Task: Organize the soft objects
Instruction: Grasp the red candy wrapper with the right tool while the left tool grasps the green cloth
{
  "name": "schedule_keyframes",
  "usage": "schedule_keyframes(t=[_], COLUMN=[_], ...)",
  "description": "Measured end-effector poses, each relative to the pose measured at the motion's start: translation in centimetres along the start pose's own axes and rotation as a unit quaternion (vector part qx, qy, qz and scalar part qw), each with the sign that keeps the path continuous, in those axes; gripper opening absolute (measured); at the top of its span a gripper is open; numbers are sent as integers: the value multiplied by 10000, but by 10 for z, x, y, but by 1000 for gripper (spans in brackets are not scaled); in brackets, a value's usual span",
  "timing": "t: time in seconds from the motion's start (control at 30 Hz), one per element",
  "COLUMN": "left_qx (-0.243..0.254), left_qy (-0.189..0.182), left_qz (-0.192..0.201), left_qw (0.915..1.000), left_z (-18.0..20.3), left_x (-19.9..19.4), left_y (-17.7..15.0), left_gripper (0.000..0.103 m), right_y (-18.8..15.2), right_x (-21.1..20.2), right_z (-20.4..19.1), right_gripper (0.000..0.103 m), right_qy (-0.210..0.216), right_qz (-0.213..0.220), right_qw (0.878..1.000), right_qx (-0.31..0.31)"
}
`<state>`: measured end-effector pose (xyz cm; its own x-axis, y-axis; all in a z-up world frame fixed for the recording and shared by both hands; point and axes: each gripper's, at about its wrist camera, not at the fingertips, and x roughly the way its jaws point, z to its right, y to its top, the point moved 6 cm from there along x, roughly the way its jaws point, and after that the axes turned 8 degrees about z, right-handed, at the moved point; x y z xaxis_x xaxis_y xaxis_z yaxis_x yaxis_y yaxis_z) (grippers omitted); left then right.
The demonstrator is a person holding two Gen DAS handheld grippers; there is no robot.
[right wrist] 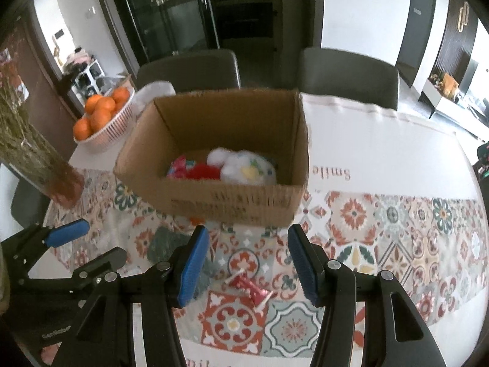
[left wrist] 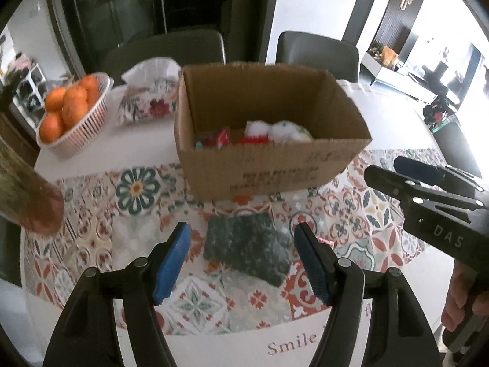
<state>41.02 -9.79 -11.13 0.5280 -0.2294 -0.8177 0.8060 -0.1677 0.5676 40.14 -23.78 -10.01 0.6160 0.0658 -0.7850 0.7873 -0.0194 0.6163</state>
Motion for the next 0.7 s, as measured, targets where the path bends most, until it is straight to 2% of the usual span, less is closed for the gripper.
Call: schedule_keyframes(t=[0.27,0.7], left_qx=[-428,-1075], left_qy=[-138,-297], left_qz=[-496,-1133], left_qw=[9978,9873], left_z=[0,-2], left_x=[15,40], left_y=[-30,-56], left_gripper=[69,69], right_y=[-26,-59], right_x=[17,48], right_z=[1,-1], right_gripper=[55,55], right_qy=[43,229], right_qz=[-508,-1373], right_qw=[9987,9902], right_qx=[-68,-124])
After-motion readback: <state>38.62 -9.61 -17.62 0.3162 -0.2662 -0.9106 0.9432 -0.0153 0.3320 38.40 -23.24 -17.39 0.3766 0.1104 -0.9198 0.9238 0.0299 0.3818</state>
